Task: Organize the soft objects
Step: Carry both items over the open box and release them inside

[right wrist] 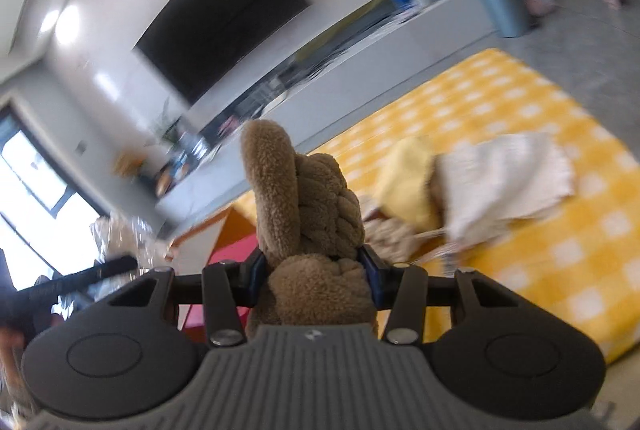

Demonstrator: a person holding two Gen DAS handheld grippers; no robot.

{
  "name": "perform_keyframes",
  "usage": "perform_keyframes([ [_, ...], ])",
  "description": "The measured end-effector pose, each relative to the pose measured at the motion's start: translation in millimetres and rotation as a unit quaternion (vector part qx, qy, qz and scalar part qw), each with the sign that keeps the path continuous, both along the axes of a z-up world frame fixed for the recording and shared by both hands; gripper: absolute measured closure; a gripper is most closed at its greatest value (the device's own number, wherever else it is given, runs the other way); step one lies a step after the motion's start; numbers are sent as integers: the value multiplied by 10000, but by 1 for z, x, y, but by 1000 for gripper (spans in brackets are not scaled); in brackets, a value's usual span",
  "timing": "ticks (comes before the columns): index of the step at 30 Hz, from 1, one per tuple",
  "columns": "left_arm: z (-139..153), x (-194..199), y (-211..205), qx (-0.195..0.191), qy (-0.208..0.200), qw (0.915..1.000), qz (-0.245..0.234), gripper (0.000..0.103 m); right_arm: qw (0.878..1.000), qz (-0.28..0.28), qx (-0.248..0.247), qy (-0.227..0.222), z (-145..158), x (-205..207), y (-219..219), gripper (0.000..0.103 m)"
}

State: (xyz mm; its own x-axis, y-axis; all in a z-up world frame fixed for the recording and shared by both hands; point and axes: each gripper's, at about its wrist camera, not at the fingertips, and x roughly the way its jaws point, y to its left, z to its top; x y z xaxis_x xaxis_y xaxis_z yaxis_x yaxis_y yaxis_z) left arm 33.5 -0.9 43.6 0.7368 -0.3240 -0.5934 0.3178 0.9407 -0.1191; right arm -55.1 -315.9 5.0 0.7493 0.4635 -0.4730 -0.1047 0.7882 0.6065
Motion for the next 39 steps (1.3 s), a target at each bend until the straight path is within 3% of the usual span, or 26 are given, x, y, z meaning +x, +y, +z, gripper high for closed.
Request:
perform_keyframes([
  [5,-11,-7,61,-222,11,9965,806,39,9982,562,72,-173,13,7,38,56],
  [12,-40,4,91,123,273,9905,1345,39,9967,567,-296,-494,47,11,117,56],
  [17,-60,11,107,211,419,9911,1246,39,9920,1067,-430,-523,58,26,191,56],
  [21,-73,-3,125,387,489,9892,1325,39,9832,1591,-840,-306,50,46,254,56],
  [28,-78,-13,127,693,605,9871,1310,38,9730,1718,-1432,567,-1,89,325,56],
  [31,-77,-17,125,954,506,9864,1241,29,9691,1678,-1587,868,-23,96,340,56],
  [35,-70,-22,128,723,264,9909,1104,9,9686,1612,-1702,830,-29,97,347,57],
  [39,-63,-23,137,434,201,9904,1298,9,9693,1519,-1748,827,-24,101,347,57],
])
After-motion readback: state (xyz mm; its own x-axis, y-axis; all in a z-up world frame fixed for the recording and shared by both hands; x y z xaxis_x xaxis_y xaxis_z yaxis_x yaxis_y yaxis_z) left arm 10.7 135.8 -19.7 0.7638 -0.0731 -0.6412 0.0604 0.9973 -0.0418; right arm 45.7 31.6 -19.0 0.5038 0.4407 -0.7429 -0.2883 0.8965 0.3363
